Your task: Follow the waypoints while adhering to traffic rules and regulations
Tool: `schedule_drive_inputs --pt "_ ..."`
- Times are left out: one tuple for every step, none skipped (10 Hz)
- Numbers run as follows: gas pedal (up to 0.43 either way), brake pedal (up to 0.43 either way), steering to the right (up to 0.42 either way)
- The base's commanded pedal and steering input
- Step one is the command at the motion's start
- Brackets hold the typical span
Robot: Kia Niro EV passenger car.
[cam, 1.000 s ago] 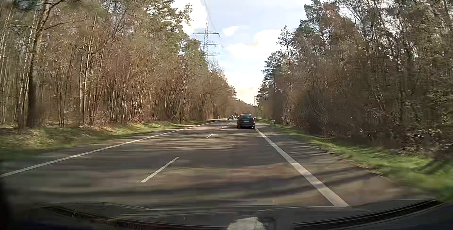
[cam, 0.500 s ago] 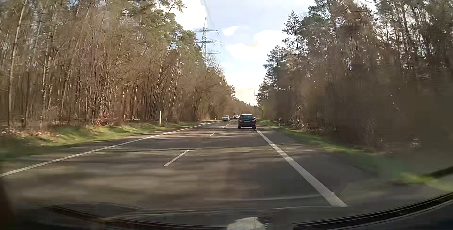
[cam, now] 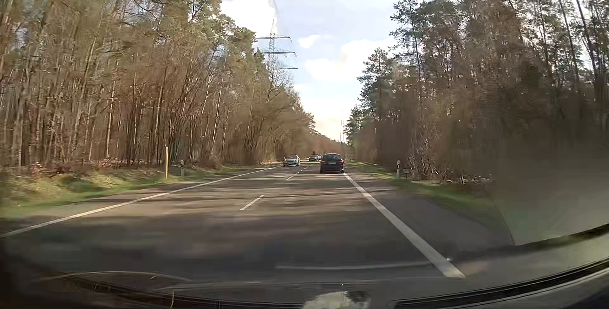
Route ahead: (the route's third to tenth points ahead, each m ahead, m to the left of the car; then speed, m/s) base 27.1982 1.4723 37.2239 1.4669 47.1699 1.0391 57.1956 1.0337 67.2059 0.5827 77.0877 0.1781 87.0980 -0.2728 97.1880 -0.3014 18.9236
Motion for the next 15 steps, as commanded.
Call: schedule_drive_inputs --pt "0.177 0.000 0.001" --pt "0.169 0.000 0.001" --pt "0.169 0.000 0.001" --pt "0.157 0.000 0.001" --pt "0.157 0.000 0.001" --pt "0.138 0.000 0.001" --pt "0.138 0.000 0.001" --pt "0.138 0.000 0.001" --pt "0.138 0.000 0.001" --pt "0.138 0.000 0.001" --pt "0.138 0.000 0.001" --pt "0.138 0.000 0.001" --pt "0.138 0.000 0.002" --pt "0.138 0.000 0.001" --pt "0.138 0.000 0.002"
